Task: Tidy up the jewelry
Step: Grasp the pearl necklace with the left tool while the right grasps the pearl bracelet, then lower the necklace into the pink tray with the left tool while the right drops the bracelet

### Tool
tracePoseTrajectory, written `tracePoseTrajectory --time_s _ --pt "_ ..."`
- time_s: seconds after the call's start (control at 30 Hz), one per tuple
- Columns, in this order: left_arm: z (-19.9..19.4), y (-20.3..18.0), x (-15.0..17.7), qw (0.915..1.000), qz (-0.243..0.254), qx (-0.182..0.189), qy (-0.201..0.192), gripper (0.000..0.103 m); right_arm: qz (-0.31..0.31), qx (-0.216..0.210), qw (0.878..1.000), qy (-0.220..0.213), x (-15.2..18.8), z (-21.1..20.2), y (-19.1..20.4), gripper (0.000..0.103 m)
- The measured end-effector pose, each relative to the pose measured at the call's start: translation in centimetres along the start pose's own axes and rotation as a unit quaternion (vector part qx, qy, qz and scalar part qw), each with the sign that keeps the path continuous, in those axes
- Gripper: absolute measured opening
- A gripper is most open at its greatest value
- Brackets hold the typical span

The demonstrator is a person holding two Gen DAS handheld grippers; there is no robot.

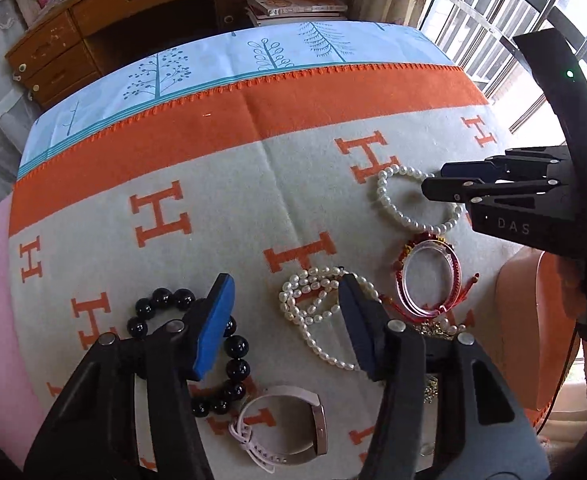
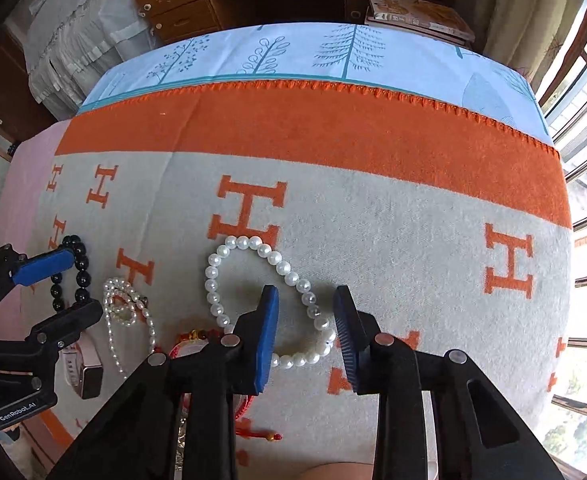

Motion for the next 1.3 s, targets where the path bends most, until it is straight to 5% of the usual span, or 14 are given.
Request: tracePoseTrajectory --time_s 0.13,0.27,0.53,0.57,0.6,0.77,1.03,1.3 --pt "1.0 0.2 -0.1 0.9998 0.016 0.001 0.008 0.049 -0.058 0.037 0.998 -0.005 0.4 0.1 1.2 0.008" --pt "1.8 0.3 0.5 0.9991 0.026 0.011 0.033 0.035 -0.03 0.021 0.999 -0.001 0.6 -0.1 1.0 0.008" --pt "2.9 -0.1 1.4 0.9968 0.034 0.023 0.069 0.034 0.037 -0.017 0.999 -0.007 1.7 -2.2 -0.4 0.008" --pt "3.0 -0.1 1.3 0.9968 0.029 0.026 0.069 0.026 0.044 -0.022 0.999 -0.01 1.6 -2.6 -0.3 0.008" --pt "3.1 -0.3 1.3 0.9966 0.024 0.032 0.071 0.006 0.049 -0.026 0.998 -0.014 1.5 -2.8 -0.4 0.008" --pt "1.6 -1.3 1.9 0.9974 0.013 -0.003 0.071 0.003 0.076 -0.05 0.995 -0.046 1.8 -7.0 1.1 0.008" --pt "-7.1 -3.1 -2.2 0.9992 -0.03 0.005 -0.027 0.002 0.093 -0.086 0.983 -0.132 1.9 -16.6 1.9 0.008" --pt "-19.1 -8.0 -7.3 0.9882 -0.037 0.042 -0.143 0.002 0.113 -0.095 0.963 -0.226 4.5 -29.3 -0.4 0.008"
Point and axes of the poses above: each gripper's, at about its wrist camera, not at the fingertips, and z roughly the way its jaws point, y to its left, x to its underside, the point moved 9 cm from there along z, roughly the way its jaws point, and after that the axes turned 14 degrees about -y, right-handed, at the moved point
